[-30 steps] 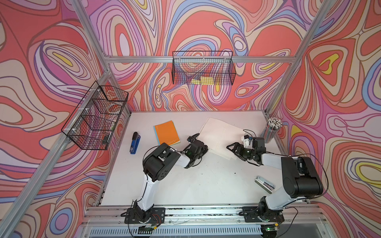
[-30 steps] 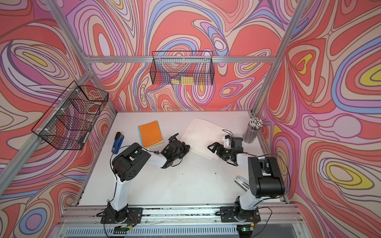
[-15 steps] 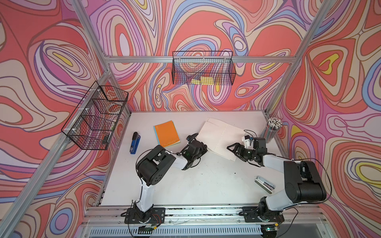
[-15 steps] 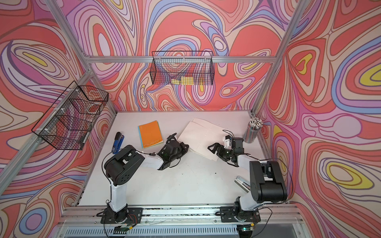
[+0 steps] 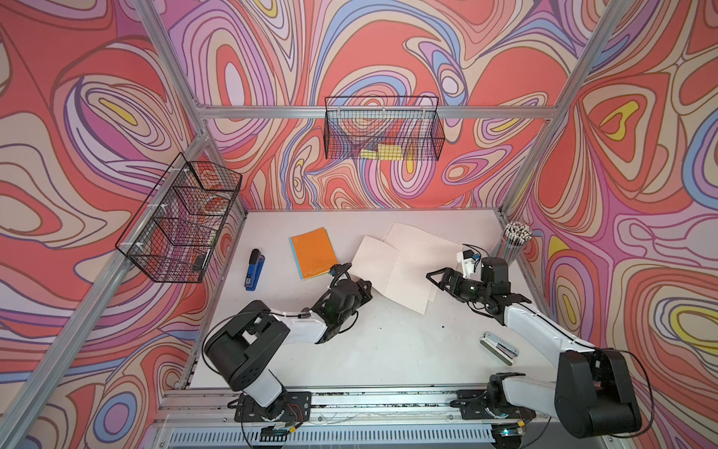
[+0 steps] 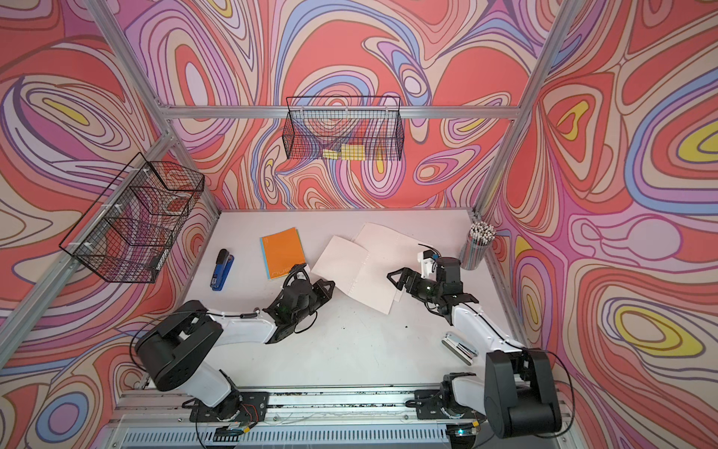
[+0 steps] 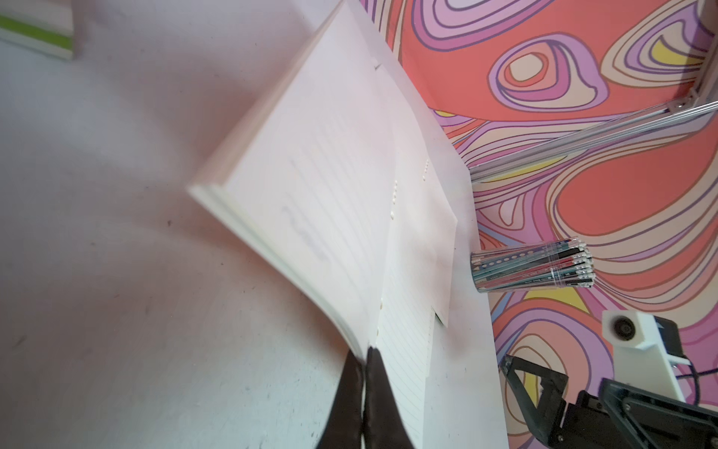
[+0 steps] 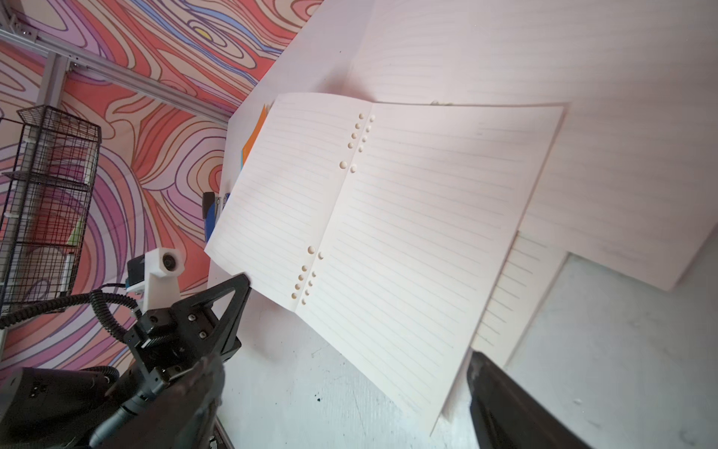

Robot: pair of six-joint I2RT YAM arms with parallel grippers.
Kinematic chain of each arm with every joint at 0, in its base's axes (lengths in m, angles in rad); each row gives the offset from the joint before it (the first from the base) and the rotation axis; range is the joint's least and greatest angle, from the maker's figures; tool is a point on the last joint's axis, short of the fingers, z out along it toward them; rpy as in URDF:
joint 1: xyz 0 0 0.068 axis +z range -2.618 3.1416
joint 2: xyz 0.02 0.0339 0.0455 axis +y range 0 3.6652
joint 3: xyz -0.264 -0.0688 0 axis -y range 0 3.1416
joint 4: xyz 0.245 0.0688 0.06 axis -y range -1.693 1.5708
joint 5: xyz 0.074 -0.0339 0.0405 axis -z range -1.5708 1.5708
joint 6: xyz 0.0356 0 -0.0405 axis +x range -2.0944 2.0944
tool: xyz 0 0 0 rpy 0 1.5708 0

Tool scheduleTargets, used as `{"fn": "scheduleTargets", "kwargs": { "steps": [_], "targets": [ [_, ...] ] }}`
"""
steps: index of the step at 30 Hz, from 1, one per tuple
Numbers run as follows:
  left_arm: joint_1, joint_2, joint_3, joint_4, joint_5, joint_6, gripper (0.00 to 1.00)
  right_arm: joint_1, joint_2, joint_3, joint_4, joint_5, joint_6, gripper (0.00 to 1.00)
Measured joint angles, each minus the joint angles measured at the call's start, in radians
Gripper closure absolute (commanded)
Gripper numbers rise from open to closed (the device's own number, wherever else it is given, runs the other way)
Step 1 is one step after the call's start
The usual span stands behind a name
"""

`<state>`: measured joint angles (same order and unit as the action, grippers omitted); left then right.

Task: Close the notebook
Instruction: Close the notebook at the center of the board.

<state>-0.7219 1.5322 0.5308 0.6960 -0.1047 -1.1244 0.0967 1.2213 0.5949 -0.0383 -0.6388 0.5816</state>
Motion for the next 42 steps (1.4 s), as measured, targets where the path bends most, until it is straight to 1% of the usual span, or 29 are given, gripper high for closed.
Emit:
{"fn": "scheduleTargets", "kwargs": {
  "steps": [3, 7, 11, 14, 19, 23, 28, 36, 42],
  "targets": [
    [0.0, -0.124, -0.042, -0.077, -0.017, 0.025, 1.0, 0.084, -0.026, -0.008, -0.006, 0.034, 0.028, 0.02],
    [0.0, -0.278, -0.049, -0.26, -0.045, 0.064, 1.0, 0.189, -0.028, -0.033, 0.023, 0.065, 0.086, 0.02],
    [0.0, -0.418, -0.049, -0.474, -0.086, 0.102, 1.0, 0.261, -0.008, -0.043, 0.045, 0.1, 0.128, 0.02],
    [0.0, -0.505, -0.05, -0.599, -0.115, 0.127, 1.0, 0.309, 0.006, -0.043, 0.065, 0.126, 0.15, 0.01],
    [0.0, -0.615, -0.098, -0.704, -0.146, 0.138, 1.0, 0.376, 0.049, -0.043, 0.126, 0.154, 0.192, 0.02],
    [-0.003, -0.665, -0.146, -0.766, -0.163, 0.137, 1.0, 0.435, 0.092, -0.044, 0.166, 0.181, 0.216, 0.02],
    [-0.027, -0.712, -0.153, -0.818, -0.19, 0.14, 1.0, 0.487, 0.148, -0.056, 0.239, 0.208, 0.248, 0.02],
    [-0.06, -0.754, -0.163, -0.836, -0.211, 0.205, 1.0, 0.5, 0.253, -0.071, 0.346, 0.22, 0.28, 0.02],
    [-0.098, -0.759, -0.167, -0.834, -0.217, 0.278, 1.0, 0.507, 0.291, -0.069, 0.38, 0.221, 0.281, 0.02]
  ]
}}
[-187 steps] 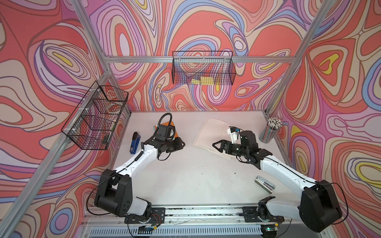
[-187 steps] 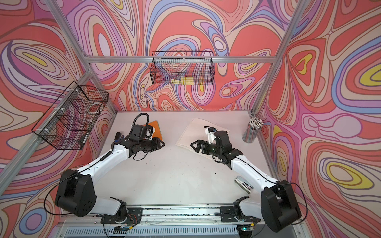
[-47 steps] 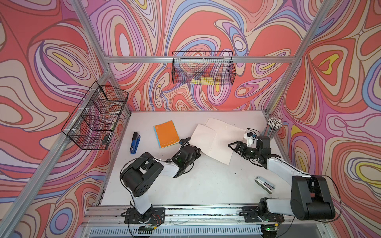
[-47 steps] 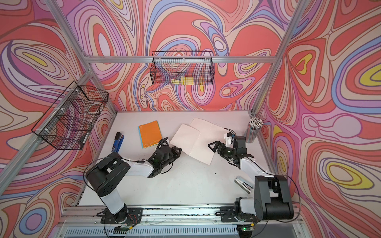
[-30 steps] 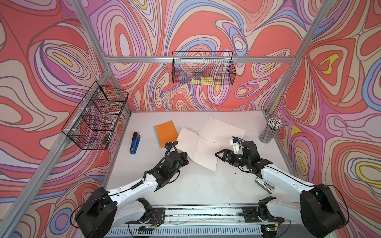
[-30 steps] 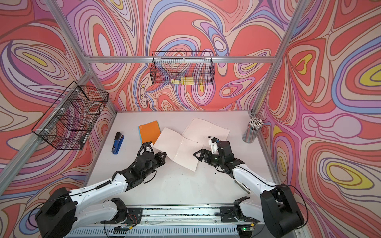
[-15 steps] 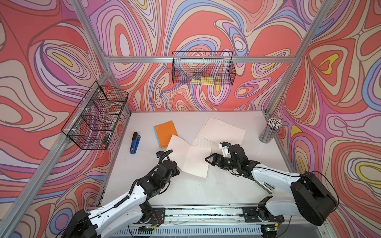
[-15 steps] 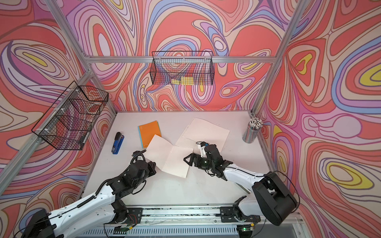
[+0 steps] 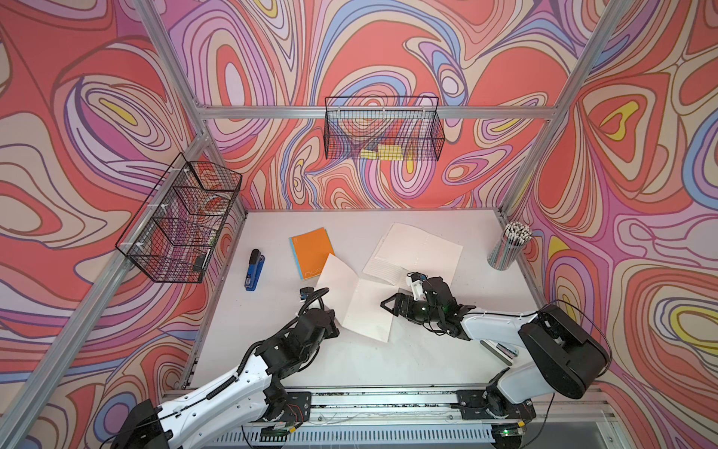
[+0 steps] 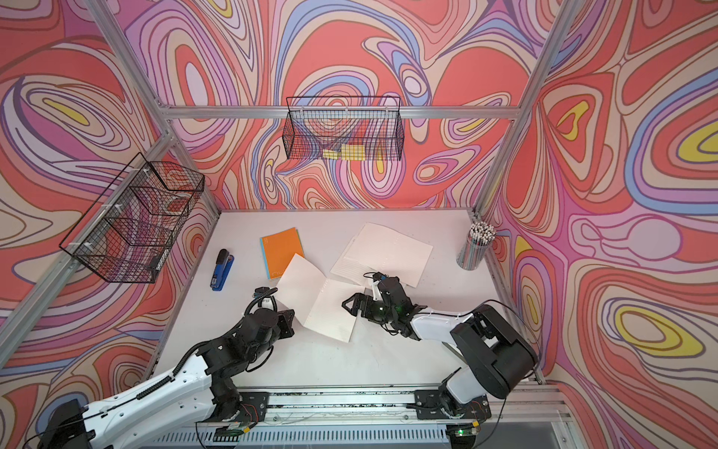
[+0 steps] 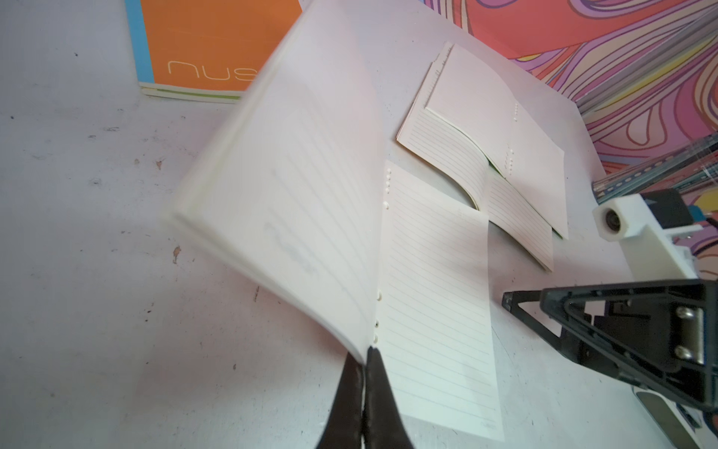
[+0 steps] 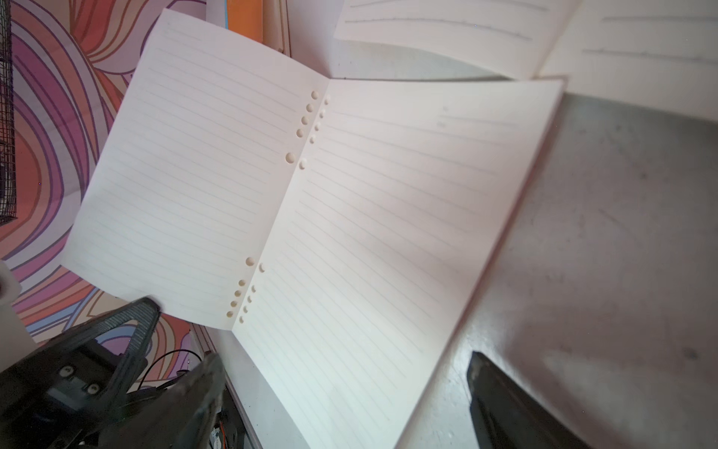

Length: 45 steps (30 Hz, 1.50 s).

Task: Close the notebook
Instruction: Close the notebook at the center of the board.

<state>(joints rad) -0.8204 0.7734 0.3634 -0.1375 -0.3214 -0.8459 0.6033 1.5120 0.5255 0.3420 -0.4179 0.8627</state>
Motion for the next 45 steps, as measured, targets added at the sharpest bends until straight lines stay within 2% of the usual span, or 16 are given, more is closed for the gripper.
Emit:
{"fn": "scheduleTargets", "kwargs": {
  "steps": [6, 21, 27, 32, 45],
  "targets": [
    [-0.044, 0.0, -0.002, 0.004, -0.019, 0.049, 1.0, 0.001, 0.04, 0.0, 0.032, 0.0, 0.003, 0.02],
    [-0.072, 0.001, -0.006, 0.011, -0.041, 0.103, 1.0, 0.002, 0.115, 0.015, 0.133, -0.01, 0.004, 0.02],
    [-0.074, 0.031, -0.011, 0.072, 0.01, 0.165, 0.88, 0.002, 0.146, 0.015, 0.194, -0.016, 0.011, 0.02],
    [-0.077, 0.068, -0.019, 0.107, 0.058, 0.191, 0.82, 0.002, 0.157, 0.014, 0.217, -0.019, 0.014, 0.02],
    [-0.084, 0.097, -0.02, 0.163, 0.162, 0.232, 0.75, 0.003, 0.16, 0.013, 0.227, -0.02, 0.014, 0.02]
  ]
}}
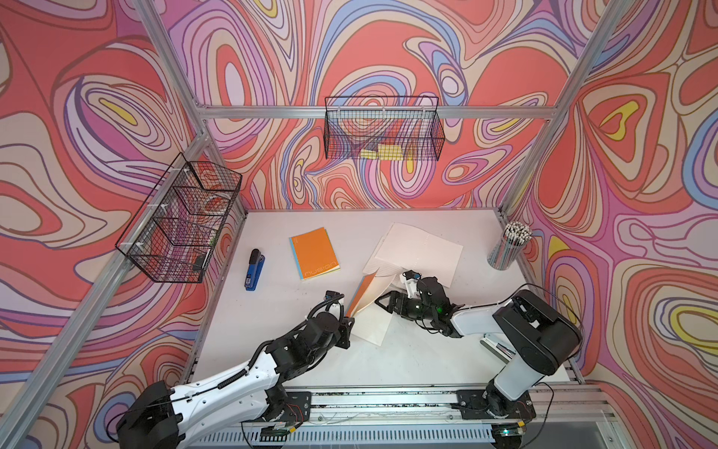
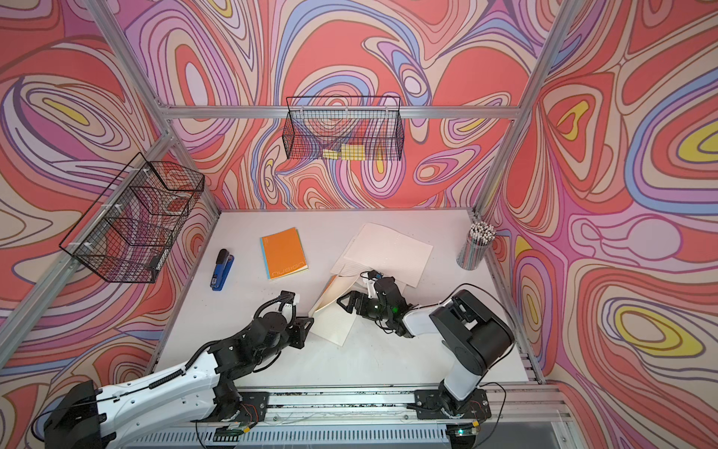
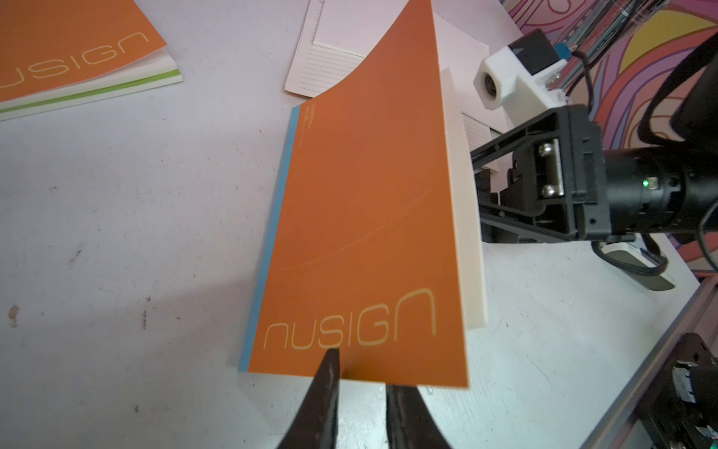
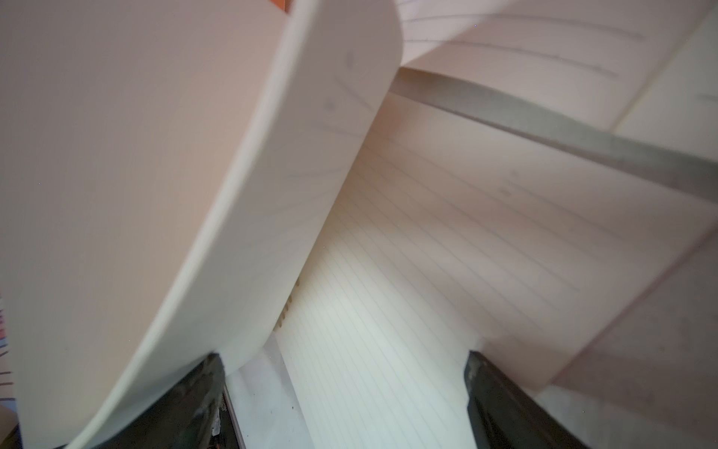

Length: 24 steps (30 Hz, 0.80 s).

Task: Close the notebook
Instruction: Close the notebook at the center of the board.

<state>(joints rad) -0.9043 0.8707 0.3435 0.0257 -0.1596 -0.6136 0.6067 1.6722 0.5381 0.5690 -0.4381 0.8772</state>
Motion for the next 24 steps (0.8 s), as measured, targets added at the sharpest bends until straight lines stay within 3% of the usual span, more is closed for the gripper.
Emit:
{"fn": "scheduleTargets", "kwargs": {
  "steps": [10, 24],
  "targets": [
    [-0.002, 0.05, -0.03, 0.102, 0.103, 0.011, 0.74, 0.002, -0.044, 0.0, -0.079, 0.005, -0.006, 0.02],
    [-0.006, 0.167, -0.045, 0.219, 0.167, 0.011, 0.74, 0.003, -0.254, 0.0, -0.322, 0.047, -0.055, 0.01]
  ]
}}
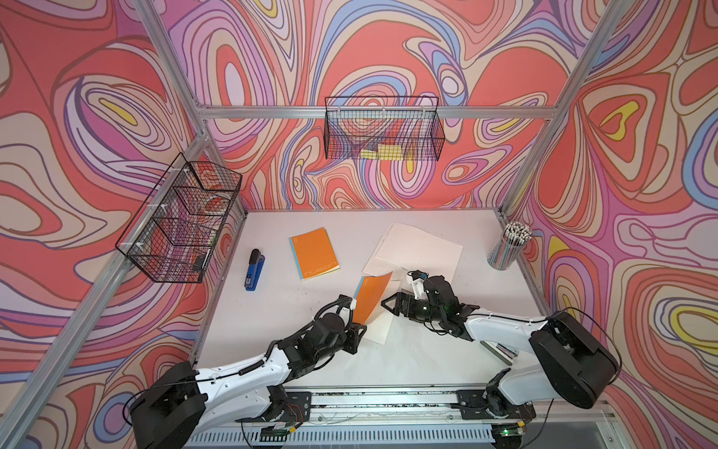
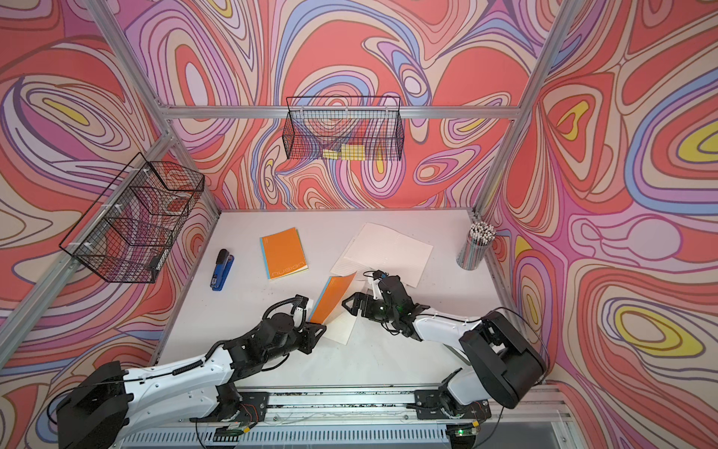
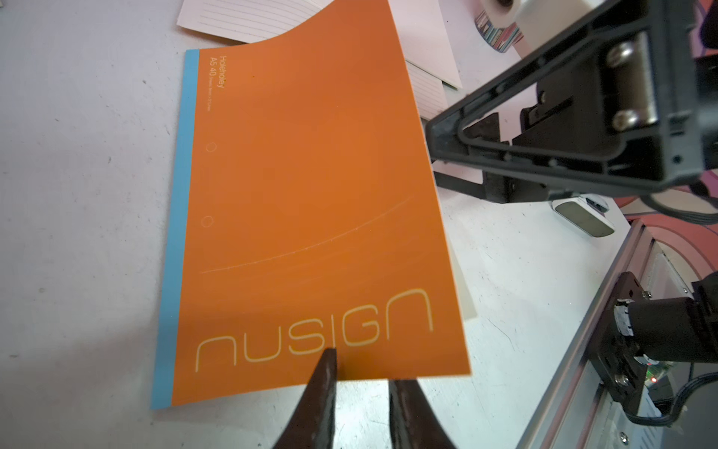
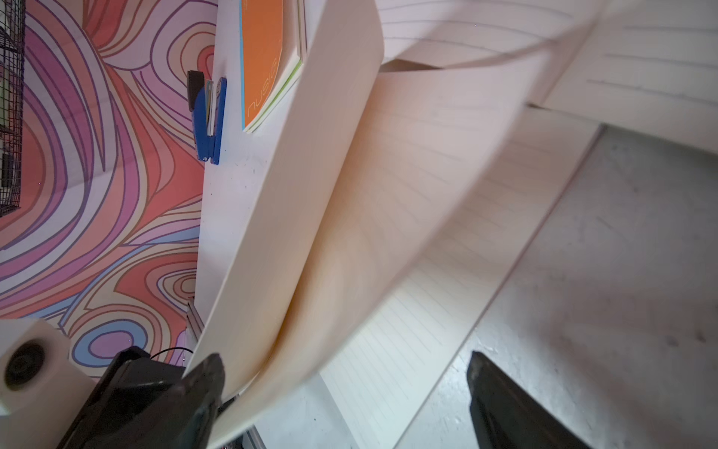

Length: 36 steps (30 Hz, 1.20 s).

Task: Close the notebook
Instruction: Close the notebook at the center of the board.

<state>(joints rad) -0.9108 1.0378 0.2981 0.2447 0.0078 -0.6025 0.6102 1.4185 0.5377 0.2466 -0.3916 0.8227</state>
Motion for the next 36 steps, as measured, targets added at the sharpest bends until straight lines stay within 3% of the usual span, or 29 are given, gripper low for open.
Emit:
{"fn": "scheduleTargets", "kwargs": {
  "steps": [14, 20, 30, 36],
  "targets": [
    [-0.012, 0.126, -0.001, 0.089, 0.05, 0.0, 0.75, 0.0, -0.059, 0.042, -0.12, 0.026, -0.026, 0.02],
    [-0.028, 0.192, 0.019, 0.111, 0.097, -0.002, 0.53, 0.0, -0.063, 0.071, -0.136, 0.028, -0.037, 0.02],
    [-0.045, 0.225, 0.046, 0.134, 0.153, -0.002, 0.35, 0.0, -0.063, 0.072, -0.153, 0.028, -0.045, 0.02],
    [-0.054, 0.287, 0.056, 0.162, 0.2, -0.003, 0.3, 0.0, -0.063, 0.087, -0.157, 0.027, -0.045, 0.02]
  ]
}}
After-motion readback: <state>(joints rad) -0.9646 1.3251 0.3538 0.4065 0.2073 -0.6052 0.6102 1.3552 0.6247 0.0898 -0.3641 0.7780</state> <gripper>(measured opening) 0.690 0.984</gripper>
